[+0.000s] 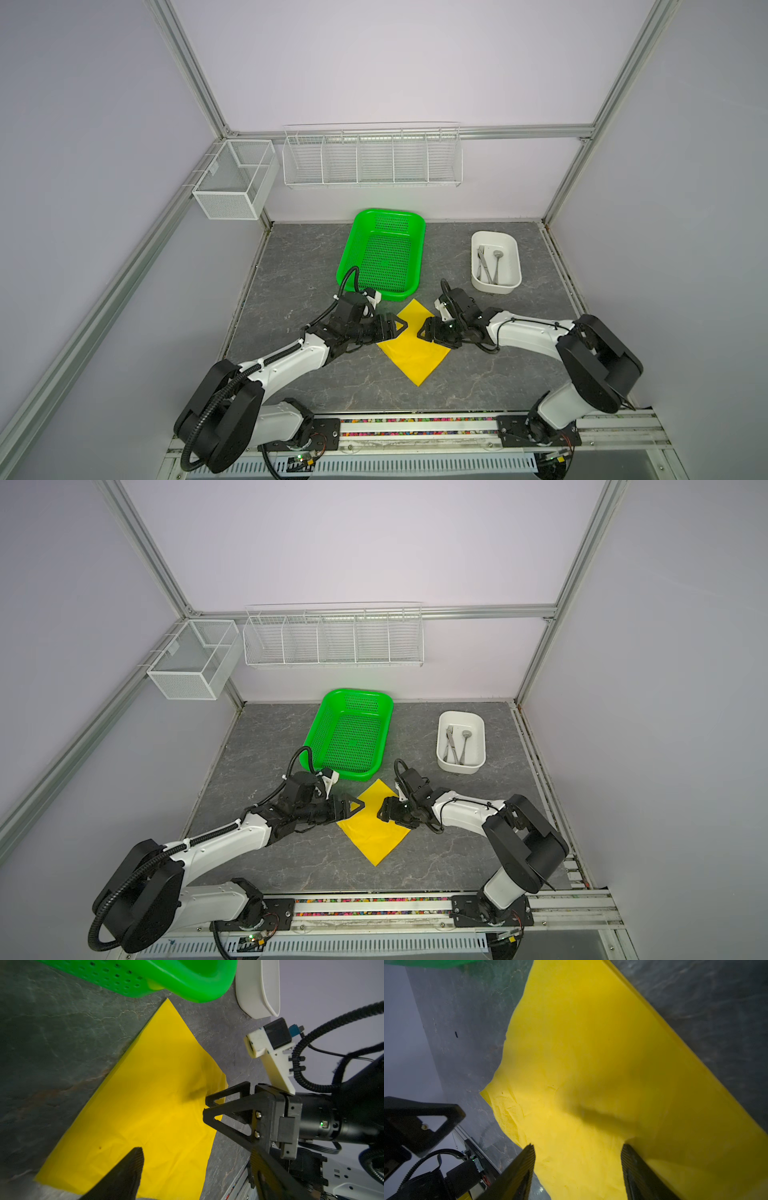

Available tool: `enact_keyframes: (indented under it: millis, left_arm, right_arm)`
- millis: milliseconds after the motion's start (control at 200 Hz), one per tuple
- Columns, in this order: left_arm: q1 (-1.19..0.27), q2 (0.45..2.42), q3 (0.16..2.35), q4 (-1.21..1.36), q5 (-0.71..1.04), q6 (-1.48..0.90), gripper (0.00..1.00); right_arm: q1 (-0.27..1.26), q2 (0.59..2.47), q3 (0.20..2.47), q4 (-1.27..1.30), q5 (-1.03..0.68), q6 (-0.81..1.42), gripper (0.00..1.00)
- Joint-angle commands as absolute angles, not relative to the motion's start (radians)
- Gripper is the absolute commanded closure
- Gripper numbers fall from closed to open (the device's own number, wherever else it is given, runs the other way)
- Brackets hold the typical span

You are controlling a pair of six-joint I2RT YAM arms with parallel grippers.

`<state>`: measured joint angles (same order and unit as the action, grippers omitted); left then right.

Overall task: Place the utensils on the paper napkin and roll it up
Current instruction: 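Drag the yellow napkin toward the left gripper with the right gripper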

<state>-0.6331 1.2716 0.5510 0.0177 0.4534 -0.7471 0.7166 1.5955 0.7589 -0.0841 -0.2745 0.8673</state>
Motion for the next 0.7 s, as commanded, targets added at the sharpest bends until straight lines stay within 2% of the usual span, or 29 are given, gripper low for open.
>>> enact_keyframes:
  millis: [0, 335, 595, 695]
  left_arm:
    - [-0.638, 1.256, 0.574, -0.035, 0.420, -0.724, 0.19]
    - [-0.638, 1.334, 0.601, -0.026, 0.461, -0.729, 0.25]
    - [-0.635, 1.441, 0.771, -0.047, 0.381, -0.693, 0.25]
    - [-0.635, 1.511, 0.858, -0.067, 0.291, -0.688, 0.26]
  right_arm:
    - [0.732, 1.638, 0.732, -0.016, -0.267, 0.955, 0.31]
    - [0.710, 1.526, 0.734, 0.007, -0.202, 0.953, 0.28]
    - [0.693, 1.511, 0.782, -0.067, -0.166, 0.908, 0.27]
    - [0.692, 1.493, 0.791, -0.100, -0.153, 0.894, 0.27]
